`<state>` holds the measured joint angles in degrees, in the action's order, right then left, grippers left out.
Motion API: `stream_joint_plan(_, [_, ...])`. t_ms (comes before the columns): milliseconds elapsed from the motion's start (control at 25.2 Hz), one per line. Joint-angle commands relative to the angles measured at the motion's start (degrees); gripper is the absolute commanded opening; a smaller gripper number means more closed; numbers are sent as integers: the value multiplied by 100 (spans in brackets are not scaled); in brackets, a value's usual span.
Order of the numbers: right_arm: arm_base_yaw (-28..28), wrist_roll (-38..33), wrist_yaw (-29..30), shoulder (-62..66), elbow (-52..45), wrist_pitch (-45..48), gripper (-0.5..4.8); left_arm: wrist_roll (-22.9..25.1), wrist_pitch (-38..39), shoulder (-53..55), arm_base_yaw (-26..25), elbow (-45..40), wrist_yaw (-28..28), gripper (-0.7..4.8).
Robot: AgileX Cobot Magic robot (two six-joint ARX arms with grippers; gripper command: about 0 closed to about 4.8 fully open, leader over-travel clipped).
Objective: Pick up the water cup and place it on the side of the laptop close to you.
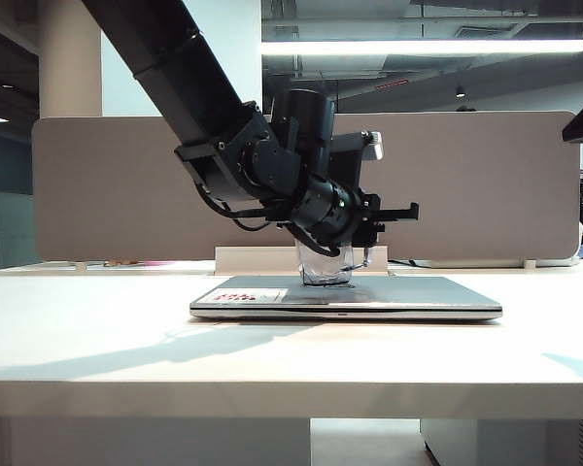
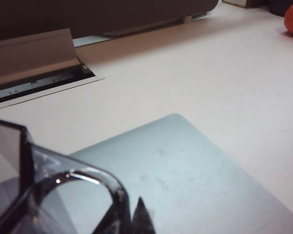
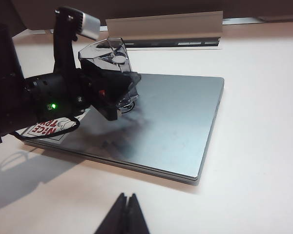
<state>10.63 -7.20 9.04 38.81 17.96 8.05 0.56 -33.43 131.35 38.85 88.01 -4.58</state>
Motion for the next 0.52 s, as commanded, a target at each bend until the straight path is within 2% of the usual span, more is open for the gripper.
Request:
stream_joint_plan(40, [2, 15, 2, -7, 22, 74, -9, -15, 116, -160, 26, 7, 15, -6])
stream_joint_plan(238, [0, 17, -17, -4, 22, 74, -9, -103, 1226, -1029, 302, 2, -1014, -6])
stream_joint_plan(357, [0, 15, -13, -7, 22, 76, -9, -448, 1471, -1405, 658, 0, -1875, -6])
stream_joint_plan(515, [-2, 20, -15, -7, 22, 76, -8, -691, 1878, -1541, 1174, 0, -2702, -6])
